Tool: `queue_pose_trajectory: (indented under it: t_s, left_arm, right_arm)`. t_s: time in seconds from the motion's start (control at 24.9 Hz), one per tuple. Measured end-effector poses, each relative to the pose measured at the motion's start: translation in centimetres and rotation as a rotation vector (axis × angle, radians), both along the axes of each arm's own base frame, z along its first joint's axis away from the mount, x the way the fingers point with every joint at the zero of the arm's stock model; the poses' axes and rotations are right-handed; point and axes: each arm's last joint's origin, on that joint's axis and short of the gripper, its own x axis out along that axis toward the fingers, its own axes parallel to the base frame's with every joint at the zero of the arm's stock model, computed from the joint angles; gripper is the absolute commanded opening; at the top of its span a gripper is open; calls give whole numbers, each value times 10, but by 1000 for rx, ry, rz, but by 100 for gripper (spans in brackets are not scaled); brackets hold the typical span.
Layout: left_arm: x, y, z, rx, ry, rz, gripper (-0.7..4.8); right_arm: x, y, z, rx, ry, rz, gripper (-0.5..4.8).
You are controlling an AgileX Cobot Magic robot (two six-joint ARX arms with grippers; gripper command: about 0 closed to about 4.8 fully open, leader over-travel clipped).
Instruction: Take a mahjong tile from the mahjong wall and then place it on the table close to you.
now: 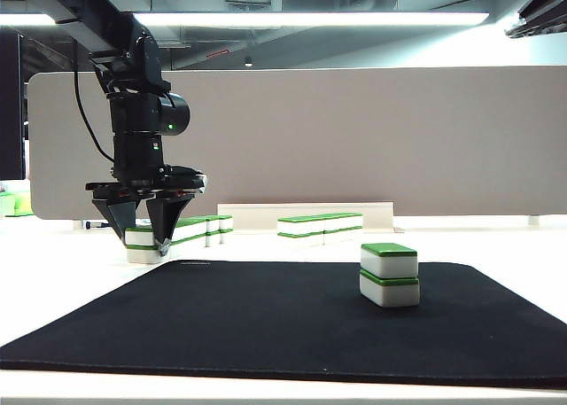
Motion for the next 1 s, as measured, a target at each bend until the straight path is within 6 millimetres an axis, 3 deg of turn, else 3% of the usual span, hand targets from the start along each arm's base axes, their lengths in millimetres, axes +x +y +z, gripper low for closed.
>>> queue_pose_trajectory:
  t_s: [0.16,0.32,0.6,0.84,1.0]
  left_arm:
    - [0,0,0,0,1,0,263]
    - [-1,0,0,2,8,0,210]
    - [-4,1,0,4,45,0,210]
    - [-15,-2,3,-110,168,2,210]
    - [-19,-2,20,-124,148,3,210]
  right_arm:
    - [0,0,0,0,0,0,-1]
    - [0,0,0,0,0,0,-1]
    - [0,0,0,0,0,0,-1]
    - [0,0,0,0,0,0,-1]
    - [0,0,0,0,0,-1,-1]
